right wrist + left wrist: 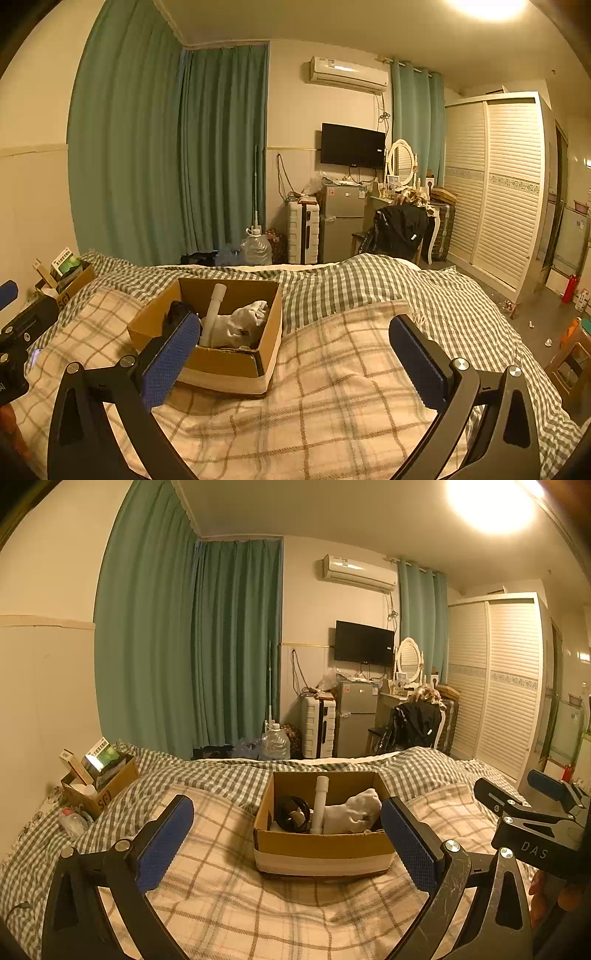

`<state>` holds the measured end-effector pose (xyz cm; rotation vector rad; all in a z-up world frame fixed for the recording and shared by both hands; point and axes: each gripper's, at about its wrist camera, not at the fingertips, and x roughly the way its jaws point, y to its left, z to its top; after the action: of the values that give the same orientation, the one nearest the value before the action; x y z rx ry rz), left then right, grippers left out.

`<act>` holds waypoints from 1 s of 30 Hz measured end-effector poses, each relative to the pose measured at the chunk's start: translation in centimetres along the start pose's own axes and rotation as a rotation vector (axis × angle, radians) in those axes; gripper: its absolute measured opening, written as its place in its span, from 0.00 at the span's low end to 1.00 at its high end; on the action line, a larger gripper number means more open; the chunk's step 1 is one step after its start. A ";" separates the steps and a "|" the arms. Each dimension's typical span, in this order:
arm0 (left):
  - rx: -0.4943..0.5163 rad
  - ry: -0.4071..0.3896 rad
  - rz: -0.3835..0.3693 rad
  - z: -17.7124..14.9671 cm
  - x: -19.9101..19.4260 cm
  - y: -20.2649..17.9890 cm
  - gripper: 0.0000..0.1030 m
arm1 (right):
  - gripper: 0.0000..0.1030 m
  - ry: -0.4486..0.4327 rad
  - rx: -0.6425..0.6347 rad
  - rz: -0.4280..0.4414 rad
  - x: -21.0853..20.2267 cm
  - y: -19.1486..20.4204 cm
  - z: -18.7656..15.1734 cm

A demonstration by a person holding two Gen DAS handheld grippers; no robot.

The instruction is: Organize objects

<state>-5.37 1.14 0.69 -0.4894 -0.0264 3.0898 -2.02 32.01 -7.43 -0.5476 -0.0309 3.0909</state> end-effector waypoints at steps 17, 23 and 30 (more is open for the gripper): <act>-0.017 0.040 0.006 -0.5 1.0 0.3 1.00 | 1.00 0.007 0.005 0.008 0.1 0.2 -0.1; -0.016 0.050 0.005 -0.6 1.3 0.5 1.00 | 1.00 0.015 0.000 0.008 0.4 0.5 -0.2; -0.019 0.050 0.007 -0.5 1.4 0.6 1.00 | 1.00 0.024 -0.006 0.010 0.7 0.8 -0.3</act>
<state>-6.49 0.53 -0.26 -0.5679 -0.0544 3.0852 -2.53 31.25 -7.96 -0.5861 -0.0378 3.0942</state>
